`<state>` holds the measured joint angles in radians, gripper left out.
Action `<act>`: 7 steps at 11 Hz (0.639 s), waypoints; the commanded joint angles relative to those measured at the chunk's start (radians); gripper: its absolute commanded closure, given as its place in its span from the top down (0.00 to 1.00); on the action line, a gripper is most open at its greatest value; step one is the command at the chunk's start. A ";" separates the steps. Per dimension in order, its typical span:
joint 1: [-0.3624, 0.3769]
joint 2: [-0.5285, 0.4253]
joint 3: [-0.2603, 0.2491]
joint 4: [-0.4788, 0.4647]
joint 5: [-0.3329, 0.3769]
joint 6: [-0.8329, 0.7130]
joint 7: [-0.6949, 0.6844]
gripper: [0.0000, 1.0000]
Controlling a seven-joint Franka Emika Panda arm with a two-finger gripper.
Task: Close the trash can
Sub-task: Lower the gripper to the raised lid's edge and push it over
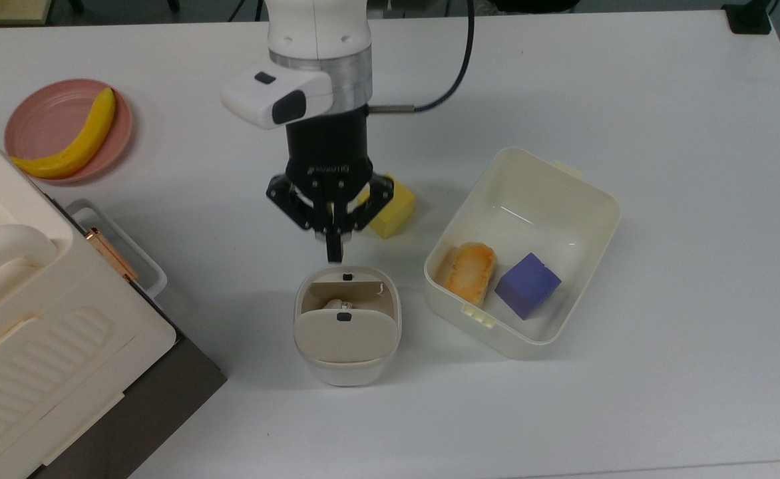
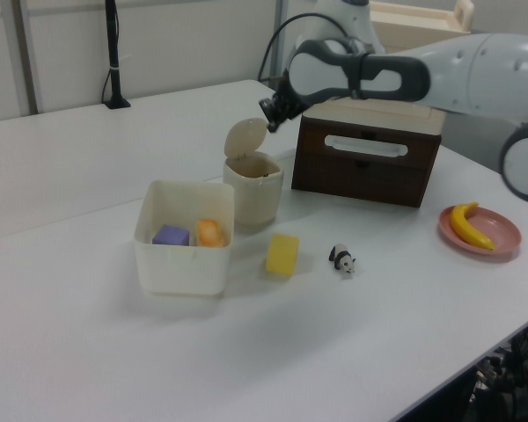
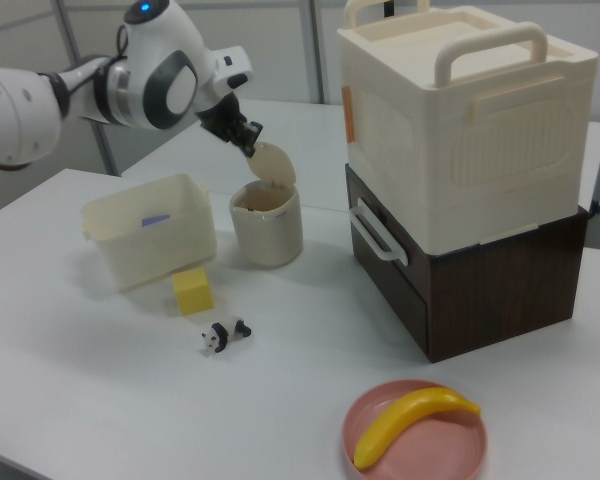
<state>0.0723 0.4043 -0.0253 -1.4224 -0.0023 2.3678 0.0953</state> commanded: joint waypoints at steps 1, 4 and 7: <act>0.003 0.087 -0.005 0.096 0.007 0.195 0.106 0.00; 0.003 0.099 -0.007 0.097 0.004 0.242 0.104 0.00; 0.003 0.116 -0.005 0.088 -0.057 0.231 0.099 0.00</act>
<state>0.0696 0.5008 -0.0254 -1.3427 -0.0111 2.5911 0.1829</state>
